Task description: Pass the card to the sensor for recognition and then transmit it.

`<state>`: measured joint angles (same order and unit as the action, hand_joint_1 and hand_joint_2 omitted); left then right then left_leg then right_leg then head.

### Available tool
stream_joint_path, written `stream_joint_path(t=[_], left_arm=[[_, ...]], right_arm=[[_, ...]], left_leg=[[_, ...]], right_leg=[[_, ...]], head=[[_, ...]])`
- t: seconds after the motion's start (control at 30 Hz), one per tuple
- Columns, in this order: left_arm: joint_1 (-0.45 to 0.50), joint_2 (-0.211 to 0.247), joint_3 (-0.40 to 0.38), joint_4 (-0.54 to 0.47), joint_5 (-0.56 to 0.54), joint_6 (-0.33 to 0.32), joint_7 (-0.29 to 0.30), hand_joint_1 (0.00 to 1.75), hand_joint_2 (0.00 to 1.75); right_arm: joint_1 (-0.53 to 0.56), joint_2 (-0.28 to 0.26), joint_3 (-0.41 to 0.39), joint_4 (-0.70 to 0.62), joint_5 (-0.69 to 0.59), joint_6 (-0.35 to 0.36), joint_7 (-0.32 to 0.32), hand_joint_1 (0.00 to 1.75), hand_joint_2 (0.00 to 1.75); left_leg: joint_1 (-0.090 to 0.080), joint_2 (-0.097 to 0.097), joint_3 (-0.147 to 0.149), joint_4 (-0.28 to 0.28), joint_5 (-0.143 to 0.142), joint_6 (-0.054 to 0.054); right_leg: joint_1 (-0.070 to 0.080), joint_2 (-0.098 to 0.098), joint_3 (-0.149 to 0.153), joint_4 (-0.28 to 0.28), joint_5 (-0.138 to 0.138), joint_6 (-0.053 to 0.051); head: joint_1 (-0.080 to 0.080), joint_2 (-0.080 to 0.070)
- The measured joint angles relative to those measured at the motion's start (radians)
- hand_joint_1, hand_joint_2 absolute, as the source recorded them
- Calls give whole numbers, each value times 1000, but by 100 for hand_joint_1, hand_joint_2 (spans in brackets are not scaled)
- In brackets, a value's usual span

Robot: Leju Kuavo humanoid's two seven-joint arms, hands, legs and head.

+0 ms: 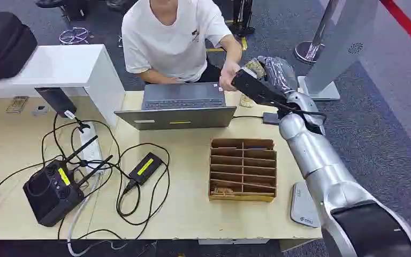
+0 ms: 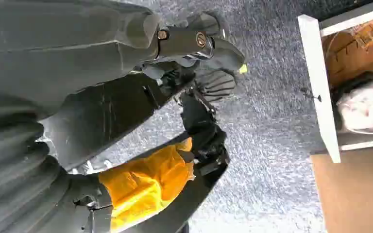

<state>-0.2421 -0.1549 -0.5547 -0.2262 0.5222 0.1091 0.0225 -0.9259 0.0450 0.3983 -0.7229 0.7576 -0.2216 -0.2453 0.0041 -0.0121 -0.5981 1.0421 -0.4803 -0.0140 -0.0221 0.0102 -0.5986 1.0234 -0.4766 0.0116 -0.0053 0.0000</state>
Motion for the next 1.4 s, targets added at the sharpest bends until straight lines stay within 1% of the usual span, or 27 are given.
stream_joint_path(t=[0.23, 0.47, 0.83, 1.1, 1.27, 1.4], left_arm=[[7, -3, 32, 0, -60, 14, -22, 0, 175], [11, -6, 69, -3, -98, 21, -22, 0, 175], [27, -11, 133, -12, -125, 10, -34, 0, 175], [40, -7, 184, -19, -132, -8, -56, 0, 175], [47, -5, 212, -23, -136, -16, -68, 0, 175], [50, 0, 240, -24, -145, -19, -81, 0, 175]], right_arm=[[21, -22, -3, -23, -8, -2, 1, 175, 175], [34, -43, -11, -36, -7, -16, 10, 175, 175], [99, -134, -77, -81, -50, -36, -28, 175, 175], [204, -214, -155, -158, -100, -45, -85, 175, 175], [288, -254, -208, -224, -128, -51, -117, 175, 175], [371, -277, -258, -298, -151, -48, -151, 175, 175]], left_leg=[[0, 0, 0, 0, 0, 0], [0, 0, 0, 0, 0, 0], [0, 0, 0, 0, 0, 0], [1, 0, 0, 0, 0, 0], [1, 0, 0, 0, -1, 1], [1, 0, -1, 0, -1, 1]], right_leg=[[0, 0, 0, 0, 0, 0], [0, 1, -1, 0, 0, 0], [0, 0, -1, 0, 0, 0], [0, 0, -1, 0, 0, 0], [1, -1, 0, 0, 0, 0], [1, -1, 0, 0, 0, 0]], head=[[0, 0], [0, 0], [0, 0], [0, 0], [0, 0], [0, 0]])
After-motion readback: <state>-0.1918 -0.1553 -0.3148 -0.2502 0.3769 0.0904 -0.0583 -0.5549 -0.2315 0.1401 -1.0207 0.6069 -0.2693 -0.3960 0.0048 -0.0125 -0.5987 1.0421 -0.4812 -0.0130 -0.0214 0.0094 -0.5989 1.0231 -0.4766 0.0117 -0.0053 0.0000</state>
